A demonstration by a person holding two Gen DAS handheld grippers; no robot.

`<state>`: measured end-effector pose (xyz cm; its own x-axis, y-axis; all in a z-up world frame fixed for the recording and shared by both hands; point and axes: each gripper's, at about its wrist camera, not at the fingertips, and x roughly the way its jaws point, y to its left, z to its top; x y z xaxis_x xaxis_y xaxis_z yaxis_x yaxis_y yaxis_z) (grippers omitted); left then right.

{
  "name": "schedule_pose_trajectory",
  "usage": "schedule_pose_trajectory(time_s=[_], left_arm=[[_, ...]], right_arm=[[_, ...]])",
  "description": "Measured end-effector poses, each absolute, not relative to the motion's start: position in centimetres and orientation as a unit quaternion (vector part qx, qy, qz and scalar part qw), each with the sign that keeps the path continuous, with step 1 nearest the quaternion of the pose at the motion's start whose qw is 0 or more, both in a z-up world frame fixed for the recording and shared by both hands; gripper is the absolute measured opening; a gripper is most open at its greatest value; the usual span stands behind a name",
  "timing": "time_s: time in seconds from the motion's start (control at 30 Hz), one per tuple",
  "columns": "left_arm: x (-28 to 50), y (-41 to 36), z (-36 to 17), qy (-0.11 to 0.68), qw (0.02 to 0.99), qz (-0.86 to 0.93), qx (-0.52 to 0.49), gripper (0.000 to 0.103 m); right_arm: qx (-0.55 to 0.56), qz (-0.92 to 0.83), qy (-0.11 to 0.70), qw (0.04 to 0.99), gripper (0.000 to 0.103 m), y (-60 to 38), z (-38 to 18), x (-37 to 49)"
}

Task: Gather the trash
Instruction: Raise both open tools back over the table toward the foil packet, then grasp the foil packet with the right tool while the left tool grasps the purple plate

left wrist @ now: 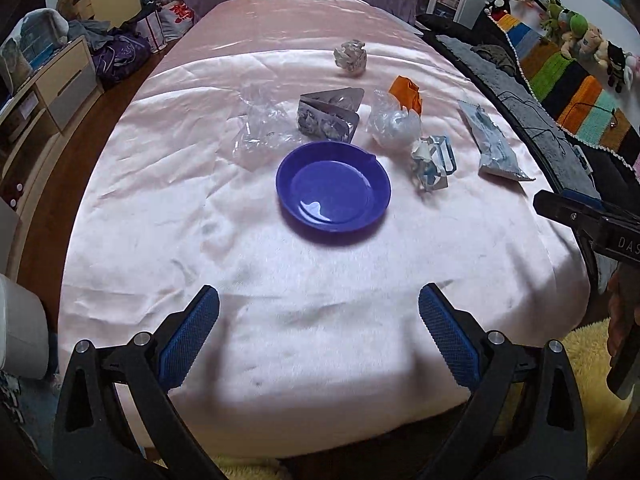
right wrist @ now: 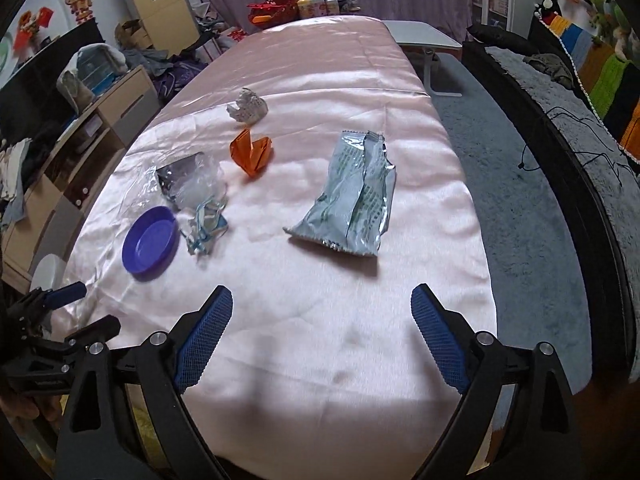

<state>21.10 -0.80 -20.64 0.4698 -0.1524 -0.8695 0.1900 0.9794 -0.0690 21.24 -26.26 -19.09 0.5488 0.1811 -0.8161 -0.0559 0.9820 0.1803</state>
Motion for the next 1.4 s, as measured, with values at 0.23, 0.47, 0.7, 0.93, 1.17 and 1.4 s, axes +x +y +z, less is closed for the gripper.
schedule_pose_trajectory(time_s=[0.23,0.47,0.7,0.93,1.17,1.4], left_arm=[[24.8,-2.6,-21.7,0.505,0.857,-0.098,0.023,0.095],[27.3,-3.4,-22.3,0.504,0.858,-0.098,0.026,0.09],[28.5,-4.3,-22.5,0.494,0.863,-0.088,0.054,0.083],[28.6,-4.0,-22.1,0.491,0.865,-0.085,0.055,0.075],[27.4,-3.8,-21.7,0.494,0.863,-0.095,0.052,0.074],[24.7,-3.1,-20.0,0.484,0.868,-0.098,0.047,0.074]], right_arm=[[0.058,0.056,0.467,0.881,0.091,-26.3,-19.6,24.8],[0.053,0.038,0.472,0.879,0.084,-26.4,-20.9,27.8],[0.036,0.035,0.475,0.878,0.066,-25.8,-21.6,28.9],[0.016,0.026,0.47,0.882,0.046,-25.8,-21.6,29.0],[0.026,0.027,0.472,0.881,0.038,-26.5,-21.1,28.3],[0.034,0.037,0.449,0.892,0.036,-26.7,-18.4,25.7]])
